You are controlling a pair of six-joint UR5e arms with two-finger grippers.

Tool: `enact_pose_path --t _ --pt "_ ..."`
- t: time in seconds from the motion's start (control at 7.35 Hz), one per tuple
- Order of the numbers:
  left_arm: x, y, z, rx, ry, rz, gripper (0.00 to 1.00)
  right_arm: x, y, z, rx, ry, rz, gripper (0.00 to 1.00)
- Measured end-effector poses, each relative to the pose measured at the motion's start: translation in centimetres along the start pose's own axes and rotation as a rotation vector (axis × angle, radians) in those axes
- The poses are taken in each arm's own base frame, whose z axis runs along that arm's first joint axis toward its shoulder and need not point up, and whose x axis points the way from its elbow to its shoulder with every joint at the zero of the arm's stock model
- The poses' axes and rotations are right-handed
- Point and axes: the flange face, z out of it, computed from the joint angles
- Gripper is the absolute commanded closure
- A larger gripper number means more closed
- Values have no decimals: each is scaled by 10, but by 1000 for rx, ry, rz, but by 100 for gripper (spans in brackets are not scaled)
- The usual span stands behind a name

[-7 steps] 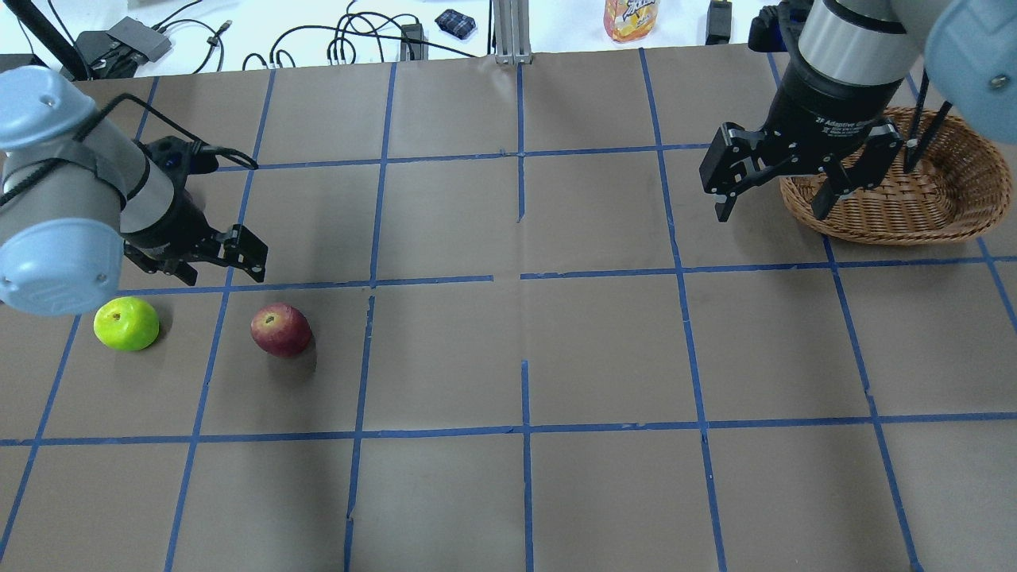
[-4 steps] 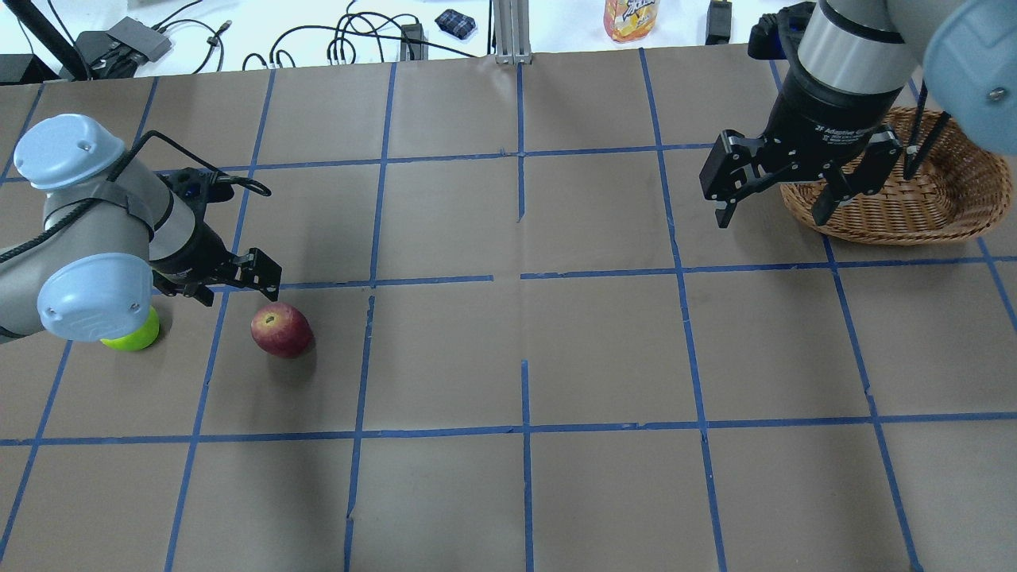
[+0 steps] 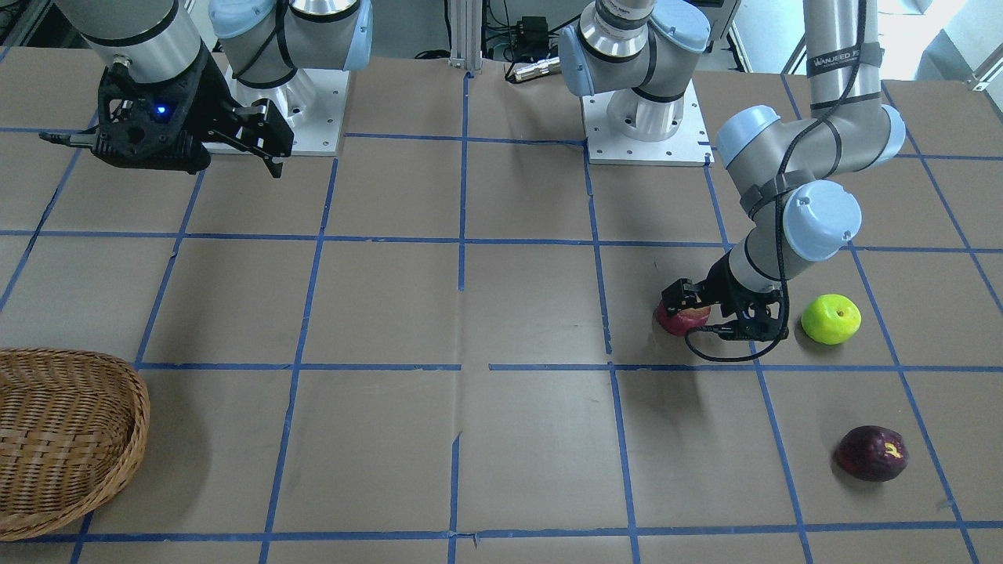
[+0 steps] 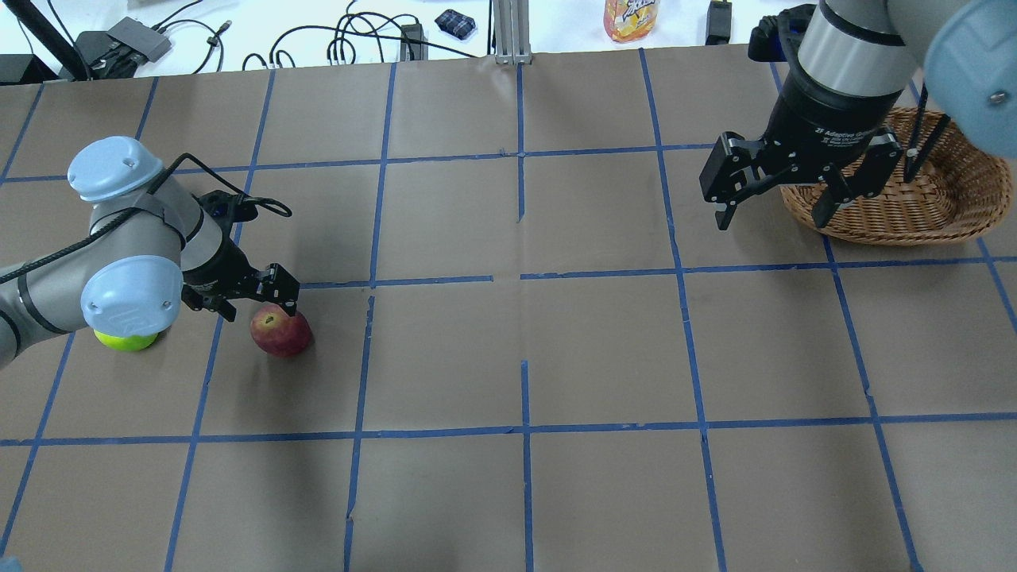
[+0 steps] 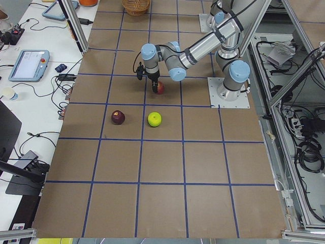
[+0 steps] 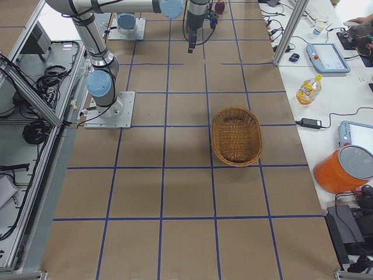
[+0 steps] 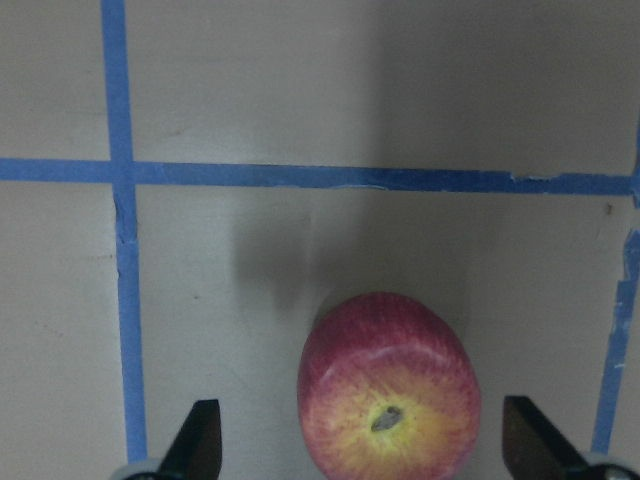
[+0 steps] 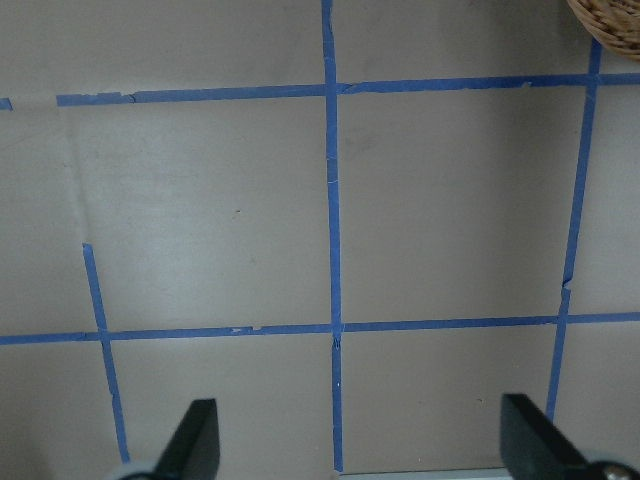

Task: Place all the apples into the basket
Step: 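Set the red apple at center with left gripper while right approaches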

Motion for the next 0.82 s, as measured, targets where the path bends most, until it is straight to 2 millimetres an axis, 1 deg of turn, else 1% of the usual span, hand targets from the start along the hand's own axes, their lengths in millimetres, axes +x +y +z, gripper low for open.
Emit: enact_pose_path --t 0.14,0.27,0.41,0.54,0.68,0.82 --pt "4 -3 10 -23 3 12 52 0 0 0 0 0 1 0" --pt "5 -6 15 -38 2 21 82 0 0 0 -1 0 2 0" --pt "9 -8 14 -40 -1 29 86 0 0 0 -3 1 3 0" --pt "19 -13 7 -30 -5 30 86 0 0 0 -4 1 3 0" --pt "44 -24 -11 -10 3 -11 86 0 0 1 -5 1 3 0" --pt "88 -42 -38 4 25 -87 86 0 1 1 -6 1 3 0"
